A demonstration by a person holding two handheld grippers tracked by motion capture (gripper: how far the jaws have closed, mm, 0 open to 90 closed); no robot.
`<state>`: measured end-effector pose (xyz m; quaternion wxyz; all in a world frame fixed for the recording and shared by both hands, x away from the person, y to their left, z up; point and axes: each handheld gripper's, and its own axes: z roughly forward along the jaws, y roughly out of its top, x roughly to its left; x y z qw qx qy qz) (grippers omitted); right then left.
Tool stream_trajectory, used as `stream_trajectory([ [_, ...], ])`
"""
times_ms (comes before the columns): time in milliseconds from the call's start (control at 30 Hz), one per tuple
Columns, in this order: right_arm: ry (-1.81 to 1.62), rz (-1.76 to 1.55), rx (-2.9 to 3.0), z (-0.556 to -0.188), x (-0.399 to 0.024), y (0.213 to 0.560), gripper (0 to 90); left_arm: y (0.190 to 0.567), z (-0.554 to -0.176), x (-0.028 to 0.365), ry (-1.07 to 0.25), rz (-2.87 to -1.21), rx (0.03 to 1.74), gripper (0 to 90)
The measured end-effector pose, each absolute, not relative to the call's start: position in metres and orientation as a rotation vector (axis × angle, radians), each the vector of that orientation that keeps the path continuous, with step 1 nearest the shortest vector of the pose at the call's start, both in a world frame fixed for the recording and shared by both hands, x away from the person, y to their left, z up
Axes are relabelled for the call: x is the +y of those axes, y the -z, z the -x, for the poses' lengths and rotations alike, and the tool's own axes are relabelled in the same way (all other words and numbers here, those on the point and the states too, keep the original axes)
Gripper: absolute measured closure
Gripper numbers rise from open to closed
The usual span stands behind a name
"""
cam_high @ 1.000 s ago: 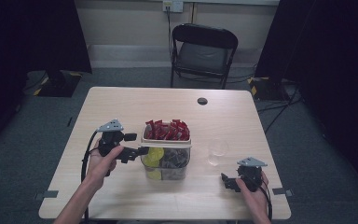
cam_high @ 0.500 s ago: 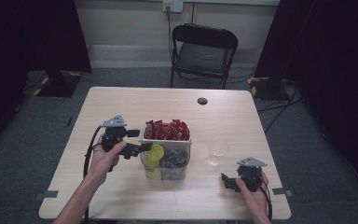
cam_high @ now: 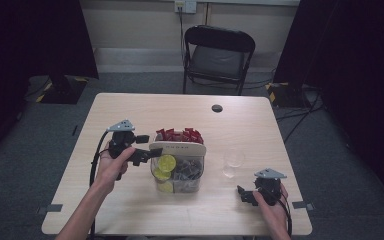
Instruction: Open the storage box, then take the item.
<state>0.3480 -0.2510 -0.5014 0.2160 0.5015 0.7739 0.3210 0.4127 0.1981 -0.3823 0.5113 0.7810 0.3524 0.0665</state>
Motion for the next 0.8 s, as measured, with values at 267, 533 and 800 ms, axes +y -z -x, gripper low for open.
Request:
stream_trajectory([
  [267, -0.889, -1.391, 2.145, -0.348, -0.251, 0.501, 1.3, 0.387, -0.419, 0.199, -0.144, -1.863, 0.899, 15.8],
  [533, -0.890, -1.390, 2.145, -0.348, -0.251, 0.501, 1.3, 0.389, -0.423, 0.201, -0.147, -1.860, 0.928, 15.7],
  [800, -0.903, -1.388, 2.150, -0.347, -0.252, 0.501, 2.4, 0.390, -0.426, 0.202, -0.137, -1.856, 0.919, 15.4],
])
